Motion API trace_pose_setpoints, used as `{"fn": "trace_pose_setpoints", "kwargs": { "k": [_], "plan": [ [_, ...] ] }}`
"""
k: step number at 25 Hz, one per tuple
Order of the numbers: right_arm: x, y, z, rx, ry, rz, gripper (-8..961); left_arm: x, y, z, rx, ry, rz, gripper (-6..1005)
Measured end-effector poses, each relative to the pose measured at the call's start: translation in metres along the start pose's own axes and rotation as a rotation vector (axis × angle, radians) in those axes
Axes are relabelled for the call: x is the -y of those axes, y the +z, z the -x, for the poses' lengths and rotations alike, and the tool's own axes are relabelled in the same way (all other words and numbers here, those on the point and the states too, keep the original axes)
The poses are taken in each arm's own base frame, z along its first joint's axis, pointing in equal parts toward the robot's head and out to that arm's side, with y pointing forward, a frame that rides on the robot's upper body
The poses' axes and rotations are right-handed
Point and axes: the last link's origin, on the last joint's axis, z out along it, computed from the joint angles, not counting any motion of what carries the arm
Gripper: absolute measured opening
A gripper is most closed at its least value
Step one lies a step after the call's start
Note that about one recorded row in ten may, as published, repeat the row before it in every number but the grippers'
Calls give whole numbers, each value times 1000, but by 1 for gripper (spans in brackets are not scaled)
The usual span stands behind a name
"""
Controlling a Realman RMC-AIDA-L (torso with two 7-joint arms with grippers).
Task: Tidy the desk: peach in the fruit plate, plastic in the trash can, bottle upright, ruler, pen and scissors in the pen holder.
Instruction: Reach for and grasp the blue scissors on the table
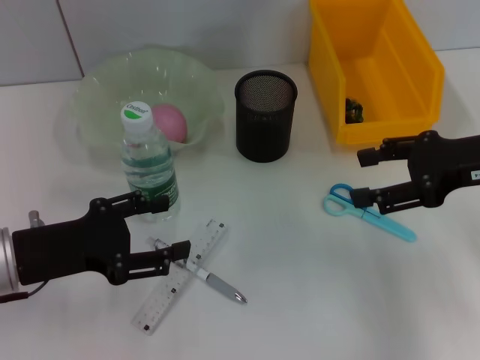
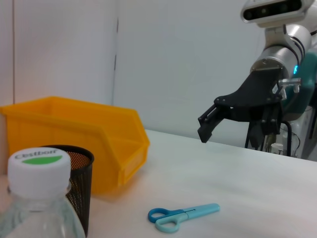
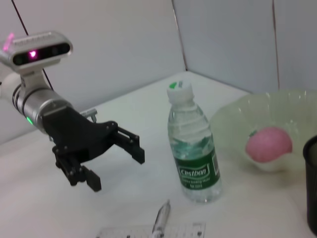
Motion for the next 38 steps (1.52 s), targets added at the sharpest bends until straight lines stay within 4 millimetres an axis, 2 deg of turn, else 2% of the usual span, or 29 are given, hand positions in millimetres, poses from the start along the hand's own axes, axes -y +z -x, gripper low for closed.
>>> {"fn": "trace_pose_setpoints", "kwargs": {
  "k": [4, 9, 15, 22, 29, 33, 38],
  "plan": [
    [3, 1, 4, -60, 19, -6, 815, 0, 1, -1, 0, -7, 8, 805],
    [8, 1, 24, -190, 39, -53, 815, -1, 3, -2, -7, -8, 18, 805],
    [4, 12, 52, -420, 69, -123, 815, -1, 7, -4, -5, -14, 33, 805],
    [6, 28, 64, -627, 106, -243, 815, -1, 6, -3, -9, -26, 28, 805],
    [12, 49, 64, -733, 128, -307, 815, 0, 6, -3, -18, -34, 23, 805],
    [17, 64, 53, -764, 148, -312, 815, -1, 5, -2, -19, -34, 23, 805],
    [20, 72, 48, -782, 157, -323, 815, -1, 5, -3, -19, -34, 23, 805]
  ]
}}
